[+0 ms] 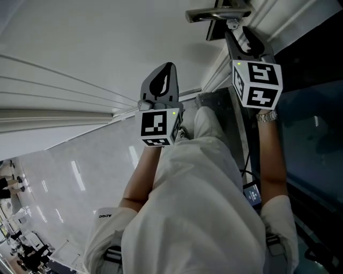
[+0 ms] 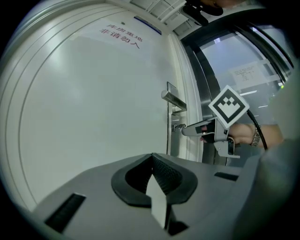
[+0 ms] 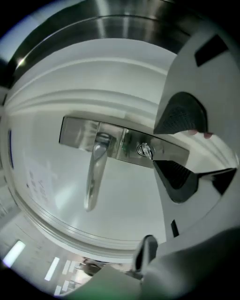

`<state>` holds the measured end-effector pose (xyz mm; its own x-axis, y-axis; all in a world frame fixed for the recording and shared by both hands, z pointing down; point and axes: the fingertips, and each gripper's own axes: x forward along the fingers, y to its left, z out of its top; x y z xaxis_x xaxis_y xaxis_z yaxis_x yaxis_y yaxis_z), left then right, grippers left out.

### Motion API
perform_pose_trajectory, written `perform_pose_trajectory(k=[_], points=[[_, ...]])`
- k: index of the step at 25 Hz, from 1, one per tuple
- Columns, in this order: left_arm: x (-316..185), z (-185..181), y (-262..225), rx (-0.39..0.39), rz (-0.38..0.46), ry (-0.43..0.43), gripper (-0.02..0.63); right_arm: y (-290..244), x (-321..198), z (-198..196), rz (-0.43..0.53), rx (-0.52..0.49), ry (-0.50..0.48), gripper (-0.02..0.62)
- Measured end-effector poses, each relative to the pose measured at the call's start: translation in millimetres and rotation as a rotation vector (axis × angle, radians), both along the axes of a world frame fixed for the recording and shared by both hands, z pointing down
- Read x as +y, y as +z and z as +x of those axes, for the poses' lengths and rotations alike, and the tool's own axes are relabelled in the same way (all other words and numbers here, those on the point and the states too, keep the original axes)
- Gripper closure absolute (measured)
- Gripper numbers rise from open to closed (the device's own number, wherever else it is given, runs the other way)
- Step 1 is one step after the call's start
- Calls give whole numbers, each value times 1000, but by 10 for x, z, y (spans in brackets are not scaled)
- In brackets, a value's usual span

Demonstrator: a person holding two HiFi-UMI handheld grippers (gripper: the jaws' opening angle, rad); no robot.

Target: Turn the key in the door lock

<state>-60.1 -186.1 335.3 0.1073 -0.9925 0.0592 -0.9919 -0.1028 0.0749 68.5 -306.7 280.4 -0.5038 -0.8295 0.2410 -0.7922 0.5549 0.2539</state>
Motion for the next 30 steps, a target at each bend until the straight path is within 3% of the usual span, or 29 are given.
perform_pose_trajectory(k=[2,7,14,17,25,30], points=[[-2,-22,12,3,-1,-4,598,-37,-1,2,115,167,7,446],[-5,-31,14,5,2,-5,598,-1,-4,-54,277,468,-11,446],[13,-62,12,2,-1,-12,598,-69,20,-151,551,789,-35,446],[13,-50,5,1,0,-9,598,-20,-8,-197,597,920,-69,446],[5,-32,21,4,-2,-6,598,34,-52,-213,734,1074,-78,506],[7,-7,23,4,-3,-1,598,28,-56,-209,738,1115,-66,519]])
